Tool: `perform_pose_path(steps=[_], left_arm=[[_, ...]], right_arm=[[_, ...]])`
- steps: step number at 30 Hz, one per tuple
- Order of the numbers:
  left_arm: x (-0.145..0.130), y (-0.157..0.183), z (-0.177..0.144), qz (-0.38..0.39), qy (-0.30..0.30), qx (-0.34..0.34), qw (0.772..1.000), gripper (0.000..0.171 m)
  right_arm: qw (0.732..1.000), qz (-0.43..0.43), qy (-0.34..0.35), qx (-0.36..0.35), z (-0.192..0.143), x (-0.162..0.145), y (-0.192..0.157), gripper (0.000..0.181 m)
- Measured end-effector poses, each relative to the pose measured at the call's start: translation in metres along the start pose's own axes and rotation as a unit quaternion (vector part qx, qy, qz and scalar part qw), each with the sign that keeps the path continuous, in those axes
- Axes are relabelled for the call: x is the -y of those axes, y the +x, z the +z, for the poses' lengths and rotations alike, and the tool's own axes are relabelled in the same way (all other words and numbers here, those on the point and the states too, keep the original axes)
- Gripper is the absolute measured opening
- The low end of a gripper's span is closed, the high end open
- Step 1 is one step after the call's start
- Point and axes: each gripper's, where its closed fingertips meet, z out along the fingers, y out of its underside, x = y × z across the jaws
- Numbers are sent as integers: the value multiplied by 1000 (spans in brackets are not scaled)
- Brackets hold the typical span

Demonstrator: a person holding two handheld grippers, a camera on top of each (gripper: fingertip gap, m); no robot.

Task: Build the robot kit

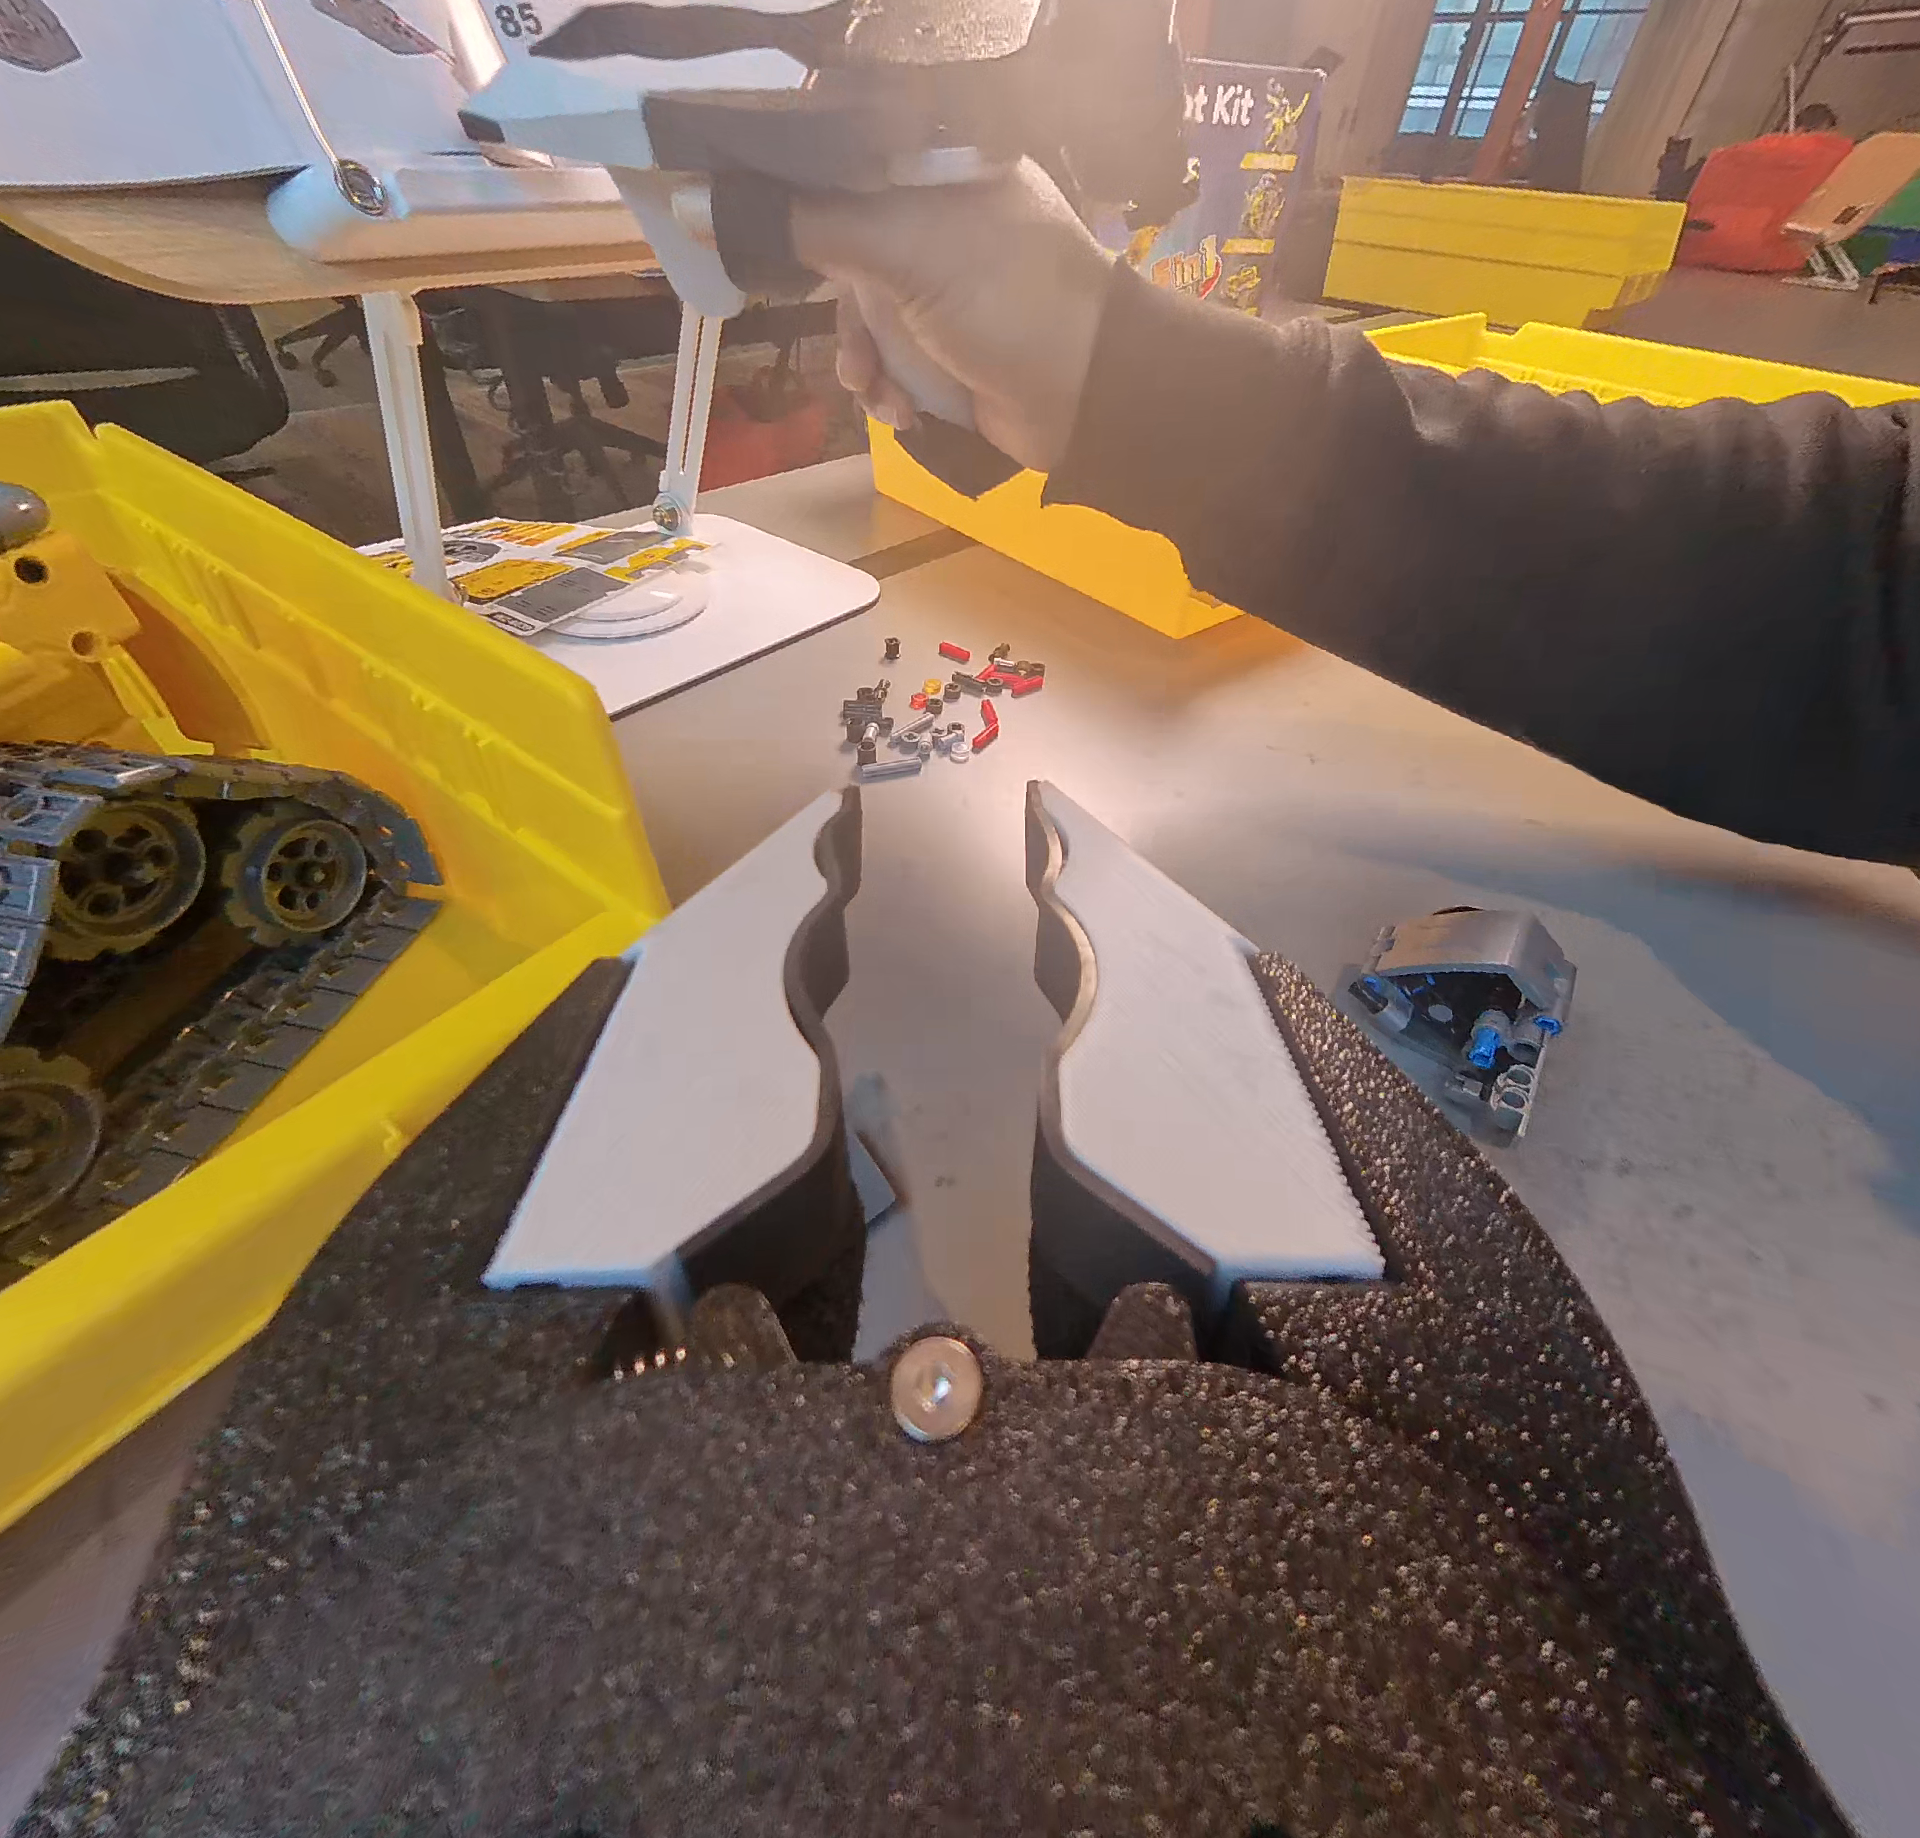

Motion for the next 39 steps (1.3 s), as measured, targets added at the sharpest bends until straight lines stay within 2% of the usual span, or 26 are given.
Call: perform_pose_path(steps=[6, 9, 12, 15, 17, 21, 23, 25, 28, 32, 34, 39], left_arm=[[0, 0, -1, 0, 1, 1, 1000, 29], [0, 0, -1, 3, 2, 1, 1000, 29], [-1, -1, -2, 6, -4, 9, 1000, 33], [-4, -8, -3, 8, -16, 26, 1000, 39], [-3, -15, -7, 19, -24, 45, 998, 41], [13, -45, -32, 25, -49, 127, 990, 37], [12, -52, -42, 9, -74, 146, 986, 38], [-4, -51, -46, -8, -121, 152, 981, 39], [-39, -50, -44, -28, -190, 156, 969, 41], [-78, -61, -42, -30, -268, 173, 947, 42], [-85, -58, -41, -48, -276, 160, 947, 41], [-85, -42, -39, -48, -281, 124, 950, 18]], right_arm=[[1000, -4, -5, -3, -1, 1, 0, 40], [1000, 8, 14, 16, -22, 10, -6, 42], [997, 36, 43, 61, -67, 25, -20, 42], [990, 73, 36, 114, -122, 23, -31, 43], [985, 96, 4, 143, -158, 7, -39, 43], [977, 123, -46, 167, -227, -32, -54, 42], [974, 136, -61, 171, -254, -50, -61, 40], [971, 144, -65, 181, -274, -63, -70, 37], [970, 144, -57, 186, -283, -74, -77, 33], [967, 130, -50, 214, -282, -71, -90, 32], [966, 126, -50, 222, -284, -72, -96, 31], [968, 98, -54, 224, -290, -78, -102, 27]])
